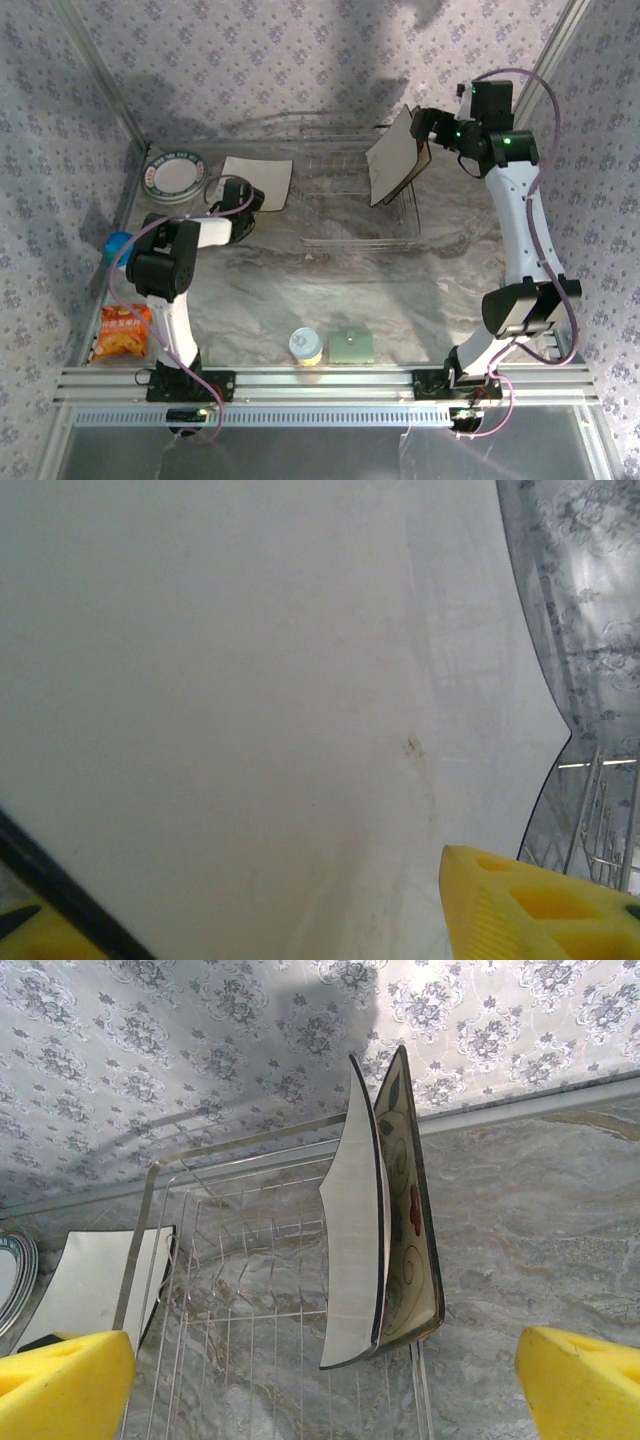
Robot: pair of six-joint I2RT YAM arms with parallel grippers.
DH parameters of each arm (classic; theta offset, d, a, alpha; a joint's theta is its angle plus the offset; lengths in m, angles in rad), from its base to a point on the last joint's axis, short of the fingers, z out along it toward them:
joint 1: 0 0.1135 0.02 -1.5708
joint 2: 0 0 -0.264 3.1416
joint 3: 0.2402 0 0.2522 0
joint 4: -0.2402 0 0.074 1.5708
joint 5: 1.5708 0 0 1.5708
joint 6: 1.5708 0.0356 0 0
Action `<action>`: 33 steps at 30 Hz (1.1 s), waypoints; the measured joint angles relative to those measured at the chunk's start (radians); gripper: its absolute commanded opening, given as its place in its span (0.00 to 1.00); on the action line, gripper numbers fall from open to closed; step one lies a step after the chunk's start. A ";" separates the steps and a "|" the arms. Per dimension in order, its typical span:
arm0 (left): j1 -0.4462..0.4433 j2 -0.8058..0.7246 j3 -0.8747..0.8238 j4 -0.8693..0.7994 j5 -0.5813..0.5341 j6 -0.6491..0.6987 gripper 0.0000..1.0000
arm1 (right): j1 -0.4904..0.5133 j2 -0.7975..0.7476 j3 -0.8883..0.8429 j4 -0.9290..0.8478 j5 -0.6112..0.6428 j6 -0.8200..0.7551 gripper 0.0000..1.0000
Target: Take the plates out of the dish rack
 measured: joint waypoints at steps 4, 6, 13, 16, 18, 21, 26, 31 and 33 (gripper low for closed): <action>0.001 0.006 0.046 -0.070 0.018 0.039 0.64 | -0.002 0.000 0.000 0.000 0.000 0.000 0.99; 0.001 0.008 0.059 -0.095 0.029 0.056 0.67 | -0.002 0.000 0.000 0.000 0.000 0.000 0.99; 0.008 0.012 0.082 -0.140 0.063 0.095 0.71 | -0.003 -0.006 -0.014 0.008 -0.001 0.002 1.00; 0.010 0.014 0.090 -0.153 0.085 0.113 0.73 | -0.003 -0.008 -0.021 0.013 -0.003 0.003 1.00; 0.012 0.016 0.099 -0.166 0.096 0.126 0.73 | -0.003 -0.008 -0.024 0.014 -0.004 0.003 1.00; 0.013 0.016 0.099 -0.166 0.106 0.148 0.77 | -0.003 -0.010 -0.030 0.022 -0.004 0.003 1.00; 0.014 0.006 0.099 -0.172 0.109 0.193 0.91 | -0.003 -0.010 -0.034 0.026 -0.003 0.003 1.00; 0.014 -0.048 0.097 -0.283 0.042 0.294 0.99 | -0.002 -0.010 -0.034 0.023 0.016 0.002 0.99; 0.013 -0.096 0.097 -0.348 -0.011 0.368 0.99 | 0.004 -0.007 -0.029 0.009 0.042 0.000 1.00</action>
